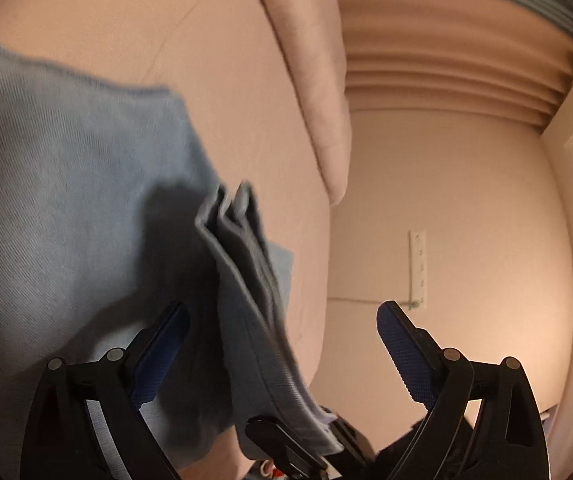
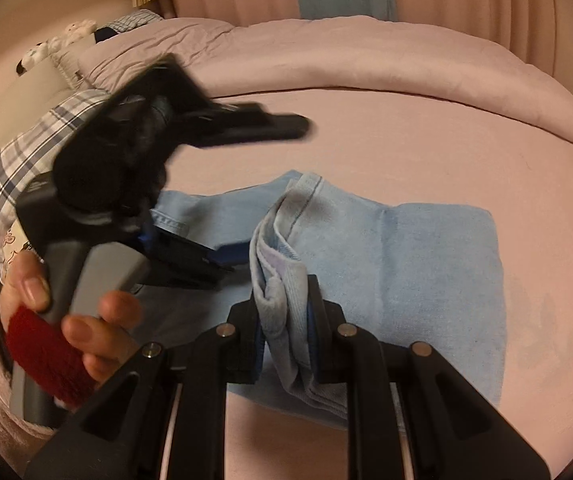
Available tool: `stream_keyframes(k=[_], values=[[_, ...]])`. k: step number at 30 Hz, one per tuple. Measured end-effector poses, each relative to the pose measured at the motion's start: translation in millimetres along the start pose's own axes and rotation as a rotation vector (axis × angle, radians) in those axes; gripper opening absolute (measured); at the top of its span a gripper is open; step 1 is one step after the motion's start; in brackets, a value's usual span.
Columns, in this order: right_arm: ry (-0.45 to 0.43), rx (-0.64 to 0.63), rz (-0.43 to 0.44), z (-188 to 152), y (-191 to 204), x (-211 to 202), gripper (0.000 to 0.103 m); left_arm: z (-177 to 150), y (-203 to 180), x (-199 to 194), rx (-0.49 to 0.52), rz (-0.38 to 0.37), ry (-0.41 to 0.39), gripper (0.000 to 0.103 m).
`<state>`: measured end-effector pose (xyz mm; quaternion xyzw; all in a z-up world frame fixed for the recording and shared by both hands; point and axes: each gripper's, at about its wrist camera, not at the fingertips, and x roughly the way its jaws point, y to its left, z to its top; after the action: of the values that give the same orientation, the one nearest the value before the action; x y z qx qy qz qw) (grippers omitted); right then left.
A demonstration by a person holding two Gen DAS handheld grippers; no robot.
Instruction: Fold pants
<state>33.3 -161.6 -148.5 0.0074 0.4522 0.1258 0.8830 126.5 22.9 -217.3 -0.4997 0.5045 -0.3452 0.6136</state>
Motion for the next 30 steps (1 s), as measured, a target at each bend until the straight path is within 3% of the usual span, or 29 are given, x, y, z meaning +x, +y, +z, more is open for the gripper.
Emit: stream_keyframes(k=[1, 3, 4, 5, 8, 12, 15, 18, 21, 27, 30], values=[[-0.002, -0.004, -0.004, 0, 2, 1, 0.018, -2, 0, 1, 0.015, 0.024, -0.001, 0.086], [-0.003, -0.027, -0.018, -3, 5, 3, 0.018, -3, 1, 0, 0.042, 0.067, -0.019, 0.047], [-0.001, -0.033, -0.021, -4, 6, 4, 0.018, -2, 1, -2, 0.051, 0.07, -0.023, 0.039], [0.001, -0.036, -0.023, -4, 7, 5, 0.018, -1, 0, -3, 0.07, 0.079, -0.034, 0.024], [-0.027, -0.053, -0.046, -6, 12, 6, 0.018, -2, -11, -11, 0.164, 0.116, -0.066, 0.012], [-0.068, -0.118, -0.085, -5, 28, 10, 0.018, 4, -30, -4, 0.277, 0.156, -0.124, 0.01], [-0.074, -0.183, -0.101, -3, 41, 18, 0.021, 13, -19, -7, 0.27, 0.23, -0.142, 0.01], [-0.018, -0.194, -0.096, -7, 41, 38, 0.021, 23, 0, -2, 0.24, 0.306, -0.153, 0.01], [0.023, -0.171, -0.084, -12, 36, 54, 0.021, 22, 8, -7, 0.228, 0.313, -0.16, 0.01], [0.014, -0.195, -0.078, -7, 42, 55, 0.021, 25, -4, -6, 0.283, 0.342, -0.185, 0.01], [0.002, -0.209, -0.093, -7, 42, 52, 0.02, 26, 2, 6, 0.295, 0.403, -0.162, 0.01]])
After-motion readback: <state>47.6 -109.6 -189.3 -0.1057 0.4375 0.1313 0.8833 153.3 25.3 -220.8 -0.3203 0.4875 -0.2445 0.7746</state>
